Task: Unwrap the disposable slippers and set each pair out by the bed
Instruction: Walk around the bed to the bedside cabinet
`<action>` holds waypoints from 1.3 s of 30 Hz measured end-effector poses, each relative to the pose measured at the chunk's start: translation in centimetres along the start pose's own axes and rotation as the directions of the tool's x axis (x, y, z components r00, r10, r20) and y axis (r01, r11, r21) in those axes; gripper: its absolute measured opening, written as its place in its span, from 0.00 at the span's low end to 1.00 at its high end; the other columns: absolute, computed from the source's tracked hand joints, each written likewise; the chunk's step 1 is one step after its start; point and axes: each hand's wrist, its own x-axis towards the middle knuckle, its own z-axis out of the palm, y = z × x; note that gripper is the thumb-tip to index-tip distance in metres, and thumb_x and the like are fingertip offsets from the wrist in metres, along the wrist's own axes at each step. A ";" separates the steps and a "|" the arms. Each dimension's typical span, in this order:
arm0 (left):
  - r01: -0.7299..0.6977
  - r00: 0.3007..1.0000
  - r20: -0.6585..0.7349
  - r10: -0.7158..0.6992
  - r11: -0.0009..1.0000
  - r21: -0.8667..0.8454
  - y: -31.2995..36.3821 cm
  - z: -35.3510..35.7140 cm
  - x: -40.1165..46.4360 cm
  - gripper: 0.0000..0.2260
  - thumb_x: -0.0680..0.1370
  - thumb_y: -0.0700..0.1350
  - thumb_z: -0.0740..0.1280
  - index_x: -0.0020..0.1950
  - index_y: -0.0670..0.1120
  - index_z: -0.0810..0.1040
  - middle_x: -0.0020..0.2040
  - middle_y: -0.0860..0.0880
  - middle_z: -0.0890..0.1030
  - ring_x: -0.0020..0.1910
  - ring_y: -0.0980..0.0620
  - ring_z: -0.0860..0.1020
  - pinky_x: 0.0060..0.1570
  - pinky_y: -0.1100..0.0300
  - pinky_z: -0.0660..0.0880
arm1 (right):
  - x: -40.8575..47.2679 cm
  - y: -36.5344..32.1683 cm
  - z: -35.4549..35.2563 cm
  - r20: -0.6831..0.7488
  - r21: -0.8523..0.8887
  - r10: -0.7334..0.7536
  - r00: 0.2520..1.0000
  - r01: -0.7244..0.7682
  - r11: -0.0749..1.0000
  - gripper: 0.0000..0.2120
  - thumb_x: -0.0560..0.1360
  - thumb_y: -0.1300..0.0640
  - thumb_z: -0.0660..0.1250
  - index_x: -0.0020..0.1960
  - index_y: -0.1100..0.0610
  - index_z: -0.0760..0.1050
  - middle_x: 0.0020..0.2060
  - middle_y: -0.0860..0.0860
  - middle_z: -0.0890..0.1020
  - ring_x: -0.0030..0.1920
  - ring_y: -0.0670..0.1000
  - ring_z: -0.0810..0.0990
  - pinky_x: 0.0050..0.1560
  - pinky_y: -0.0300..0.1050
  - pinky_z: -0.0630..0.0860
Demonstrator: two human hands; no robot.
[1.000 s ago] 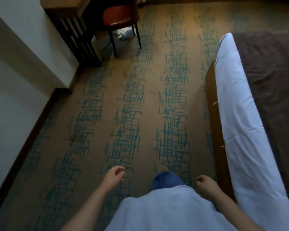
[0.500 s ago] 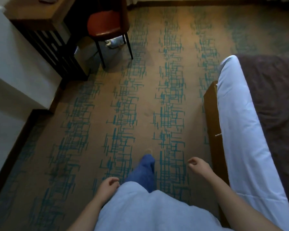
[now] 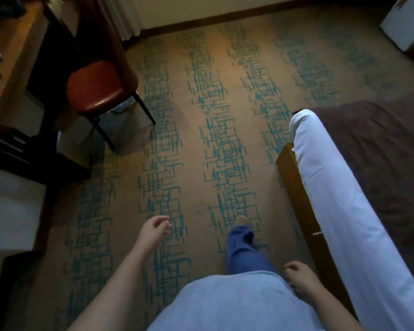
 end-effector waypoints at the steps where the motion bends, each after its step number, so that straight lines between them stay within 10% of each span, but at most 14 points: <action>1: -0.012 1.000 0.012 0.012 1.000 0.011 1.6 0.6 1.7 0.11 0.78 0.35 0.57 0.59 0.34 0.73 0.48 0.39 0.78 0.36 0.54 0.75 0.23 0.76 0.70 | 1.6 -1.3 -0.6 -0.004 0.014 0.012 1.000 -0.012 1.000 0.09 0.73 0.61 0.59 0.46 0.62 0.77 0.37 0.59 0.80 0.39 0.60 0.77 0.37 0.45 0.67; 6: 0.026 0.996 0.083 -0.033 0.996 0.080 8.5 3.4 9.1 0.11 0.78 0.37 0.58 0.59 0.38 0.74 0.46 0.44 0.79 0.36 0.54 0.77 0.28 0.69 0.72 | 9.4 -10.9 -6.3 -0.029 0.028 -0.008 1.000 0.009 1.000 0.13 0.72 0.62 0.58 0.47 0.74 0.70 0.32 0.59 0.72 0.33 0.55 0.69 0.35 0.47 0.64; 19: 0.172 0.979 0.093 -0.180 0.981 0.090 22.0 4.6 26.9 0.06 0.77 0.34 0.59 0.51 0.40 0.74 0.41 0.42 0.78 0.35 0.50 0.74 0.29 0.69 0.72 | 21.3 -37.2 -22.0 -0.107 0.047 -0.096 0.990 0.101 0.994 0.07 0.74 0.60 0.60 0.39 0.51 0.73 0.34 0.51 0.77 0.33 0.54 0.79 0.29 0.38 0.66; 23: 0.104 0.980 0.151 -0.131 0.979 0.173 28.1 4.1 36.5 0.10 0.76 0.34 0.61 0.55 0.34 0.76 0.43 0.41 0.79 0.43 0.47 0.76 0.45 0.58 0.70 | 25.1 -42.1 -23.8 -0.142 0.122 -0.074 0.987 0.092 0.988 0.05 0.73 0.62 0.61 0.42 0.55 0.74 0.37 0.53 0.78 0.32 0.53 0.77 0.37 0.43 0.73; 28: -0.016 0.963 0.261 -0.059 0.961 0.278 40.8 4.6 46.4 0.10 0.77 0.33 0.58 0.56 0.31 0.73 0.33 0.46 0.75 0.29 0.52 0.70 0.19 0.72 0.66 | 26.6 -46.6 -26.4 -0.155 0.188 0.010 0.988 0.020 0.982 0.04 0.76 0.61 0.60 0.48 0.56 0.73 0.45 0.55 0.79 0.39 0.54 0.80 0.33 0.39 0.71; 39: -0.367 0.837 0.529 0.142 0.862 0.349 64.7 18.2 58.8 0.09 0.77 0.38 0.59 0.55 0.41 0.76 0.45 0.44 0.80 0.34 0.54 0.76 0.29 0.67 0.70 | 31.6 -49.2 -31.1 -0.150 0.419 0.264 0.953 -0.181 0.890 0.09 0.74 0.59 0.62 0.52 0.55 0.77 0.57 0.56 0.80 0.58 0.58 0.78 0.59 0.48 0.73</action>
